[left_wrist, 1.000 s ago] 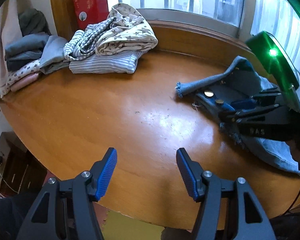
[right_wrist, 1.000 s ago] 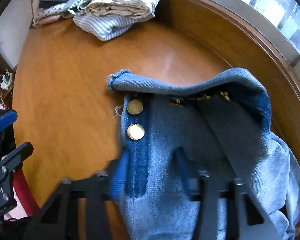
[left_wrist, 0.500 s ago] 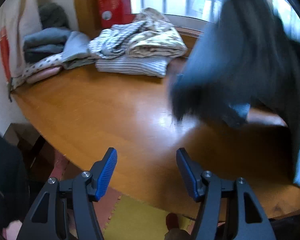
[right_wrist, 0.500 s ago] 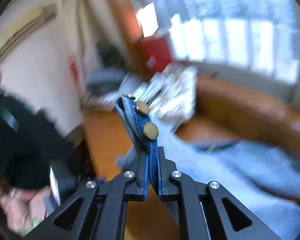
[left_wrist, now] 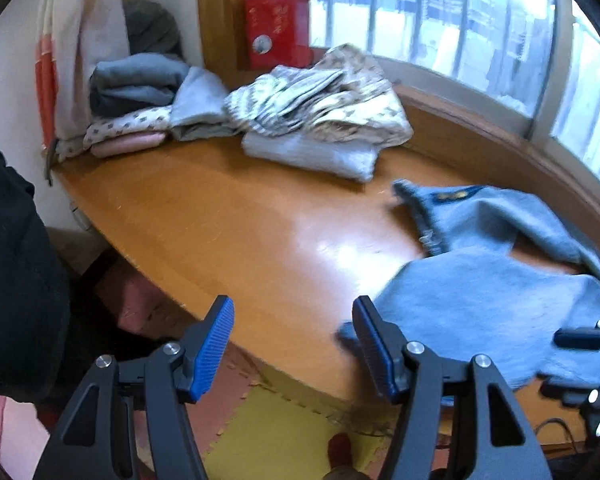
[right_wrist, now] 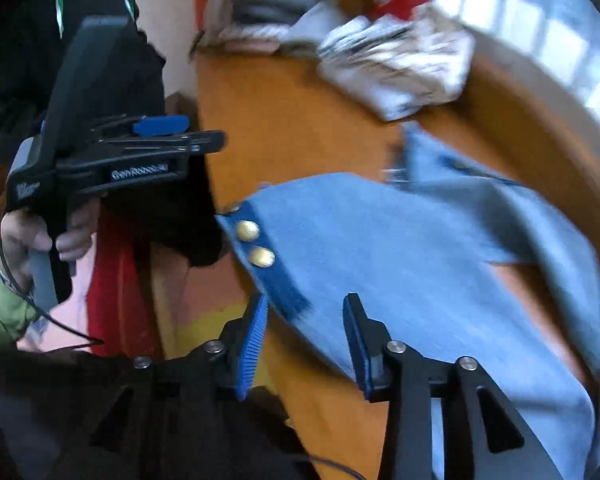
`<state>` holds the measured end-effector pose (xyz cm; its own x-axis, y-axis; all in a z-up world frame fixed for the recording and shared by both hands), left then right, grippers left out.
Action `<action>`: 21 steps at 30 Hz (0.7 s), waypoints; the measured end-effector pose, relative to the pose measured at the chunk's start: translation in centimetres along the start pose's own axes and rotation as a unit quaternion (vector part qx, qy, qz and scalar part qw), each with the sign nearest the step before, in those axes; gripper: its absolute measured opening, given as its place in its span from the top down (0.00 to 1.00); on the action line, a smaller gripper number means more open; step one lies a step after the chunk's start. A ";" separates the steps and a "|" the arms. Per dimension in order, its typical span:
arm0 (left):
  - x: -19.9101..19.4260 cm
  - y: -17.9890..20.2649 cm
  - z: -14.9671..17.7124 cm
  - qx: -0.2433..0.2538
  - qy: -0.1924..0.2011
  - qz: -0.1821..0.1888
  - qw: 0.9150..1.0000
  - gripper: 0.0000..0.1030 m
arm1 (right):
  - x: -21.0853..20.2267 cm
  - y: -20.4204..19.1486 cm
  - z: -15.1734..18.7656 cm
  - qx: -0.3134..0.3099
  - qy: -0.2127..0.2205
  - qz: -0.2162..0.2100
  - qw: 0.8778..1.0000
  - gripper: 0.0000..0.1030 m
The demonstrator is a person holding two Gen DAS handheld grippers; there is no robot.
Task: Fold clothes
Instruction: 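Grasp the buttoned waistband with the right gripper and lift it, then lay the waistband down with the right gripper and open it over the flattened jeans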
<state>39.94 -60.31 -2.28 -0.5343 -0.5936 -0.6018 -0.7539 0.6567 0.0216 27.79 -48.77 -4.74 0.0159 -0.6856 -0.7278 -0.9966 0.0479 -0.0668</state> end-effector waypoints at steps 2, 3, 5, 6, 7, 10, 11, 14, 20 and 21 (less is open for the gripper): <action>-0.6 2.1 0.3 0.019 0.001 0.027 0.999 0.42 | -1.8 3.7 2.0 0.049 0.004 0.042 0.998 0.51; -0.9 3.2 0.4 0.031 0.001 0.039 0.999 0.42 | -2.3 5.7 3.4 0.082 -0.002 0.060 0.995 0.51; -1.0 5.5 1.1 0.060 0.000 0.056 0.997 0.41 | -3.6 9.6 6.4 0.155 -0.018 0.098 0.983 0.51; -0.9 7.1 1.6 0.080 -0.001 0.065 0.995 0.41 | -4.1 11.7 8.1 0.193 -0.027 0.119 0.974 0.51; -0.7 8.6 2.2 0.098 -0.003 0.071 0.993 0.41 | -4.8 13.8 10.0 0.232 -0.033 0.141 0.962 0.51; 0.6 12.3 3.6 0.125 -0.016 0.091 0.988 0.41 | -8.3 17.6 15.6 0.314 -0.040 0.204 0.926 0.51; 1.2 13.1 3.9 0.126 -0.026 0.093 0.987 0.41 | -9.6 18.2 17.2 0.332 -0.039 0.225 0.915 0.51; 2.9 14.8 4.5 0.111 -0.055 0.089 0.988 0.41 | -12.5 19.1 21.5 0.370 -0.038 0.259 0.891 0.51; 3.9 17.0 5.0 0.108 -0.067 0.065 0.990 0.41 | -15.3 19.2 26.0 0.370 -0.039 0.276 0.886 0.64; 3.9 17.3 5.1 0.109 -0.068 0.062 0.990 0.41 | -15.6 19.4 26.4 0.368 -0.042 0.281 0.885 0.70</action>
<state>26.74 -48.84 -8.32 -0.5501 -0.4438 -0.7074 -0.5777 0.8139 -0.0614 10.30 -18.03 -12.71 -0.4287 -0.3481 -0.8337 -0.5270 0.8459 -0.0822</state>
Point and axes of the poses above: each gripper's, at about its wrist camera, not at the fingertips, and x roughly the way its jaws point, y to its right, z to its underside, the point moved 2 cm from there along x, roughly the way its jaws point, and after that the axes turned 13 degrees about y, right-handed, at the moved point
